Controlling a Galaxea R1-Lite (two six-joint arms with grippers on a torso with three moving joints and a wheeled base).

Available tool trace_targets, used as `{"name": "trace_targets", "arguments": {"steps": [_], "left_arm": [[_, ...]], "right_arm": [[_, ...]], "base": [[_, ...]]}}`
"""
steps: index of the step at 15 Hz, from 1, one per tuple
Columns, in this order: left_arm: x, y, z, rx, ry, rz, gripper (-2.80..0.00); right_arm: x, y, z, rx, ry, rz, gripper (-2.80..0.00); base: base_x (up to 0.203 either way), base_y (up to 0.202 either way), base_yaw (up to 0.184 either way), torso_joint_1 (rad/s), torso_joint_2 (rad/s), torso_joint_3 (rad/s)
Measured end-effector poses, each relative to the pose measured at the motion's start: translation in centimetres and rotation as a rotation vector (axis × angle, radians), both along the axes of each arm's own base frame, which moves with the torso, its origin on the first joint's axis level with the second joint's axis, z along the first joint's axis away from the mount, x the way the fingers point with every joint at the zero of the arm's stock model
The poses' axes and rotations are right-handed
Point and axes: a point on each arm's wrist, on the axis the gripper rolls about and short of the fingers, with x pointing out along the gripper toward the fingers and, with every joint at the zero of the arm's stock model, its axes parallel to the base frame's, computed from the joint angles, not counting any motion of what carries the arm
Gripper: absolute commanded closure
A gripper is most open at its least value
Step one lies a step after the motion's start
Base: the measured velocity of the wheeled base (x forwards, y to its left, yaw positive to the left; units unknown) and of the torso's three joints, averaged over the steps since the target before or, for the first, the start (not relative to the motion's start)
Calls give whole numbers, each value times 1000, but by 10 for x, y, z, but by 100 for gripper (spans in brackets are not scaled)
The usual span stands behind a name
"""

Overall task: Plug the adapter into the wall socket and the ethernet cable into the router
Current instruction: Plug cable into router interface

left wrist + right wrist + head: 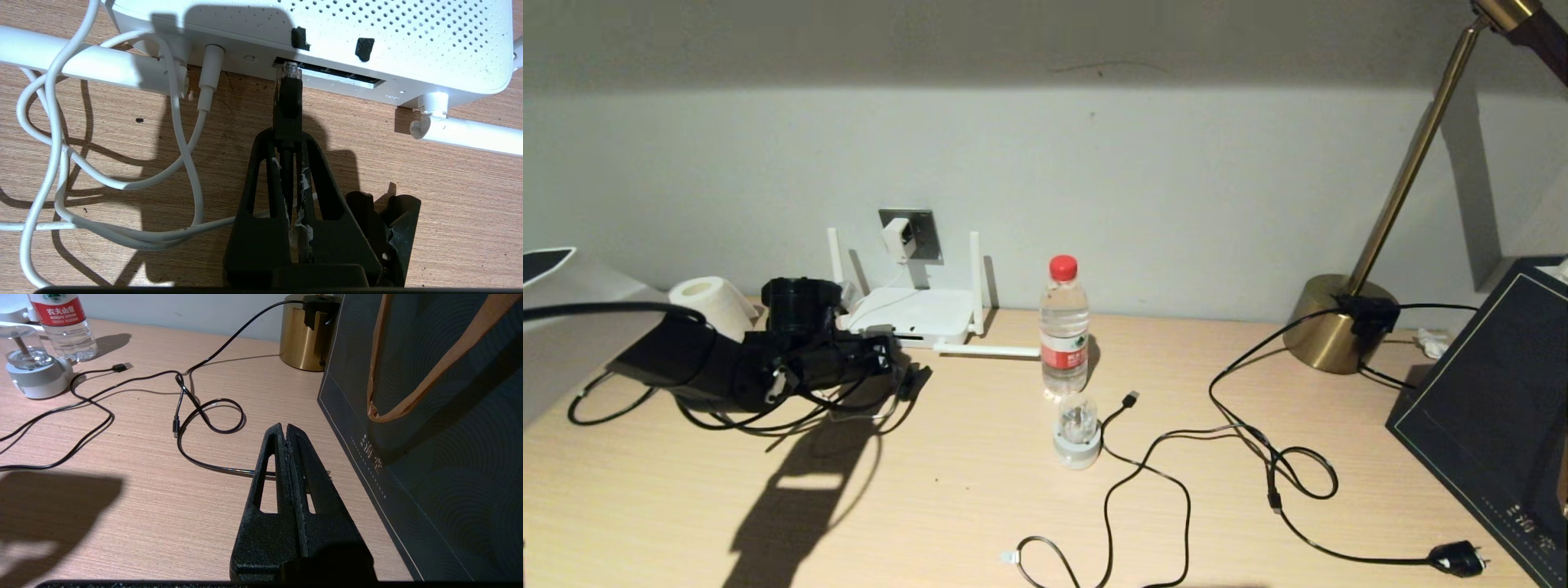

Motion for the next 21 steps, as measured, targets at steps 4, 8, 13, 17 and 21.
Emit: {"name": "trace_targets", "arguments": {"steps": [4, 8, 13, 17, 21], "left_arm": [[-2, 0, 0, 1, 5, 0, 0], [-1, 0, 1, 2, -1, 0, 0], [2, 0, 2, 5, -10, -3, 0], [2, -1, 3, 5, -12, -5, 0], [4, -1, 4, 5, -15, -4, 0]], "right_arm": [[0, 0, 0, 0, 0, 0, 0], [0, 0, 0, 0, -1, 0, 0], [0, 0, 0, 0, 0, 0, 0], [0, 0, 0, 0, -1, 0, 0], [0, 0, 0, -1, 0, 0, 0]], "base": [[0, 0, 0, 0, 0, 0], [0, 0, 0, 0, 0, 0], [0, 0, 0, 0, 0, 0], [0, 0, 0, 0, 0, 0], [0, 0, 0, 0, 0, 0]]}}
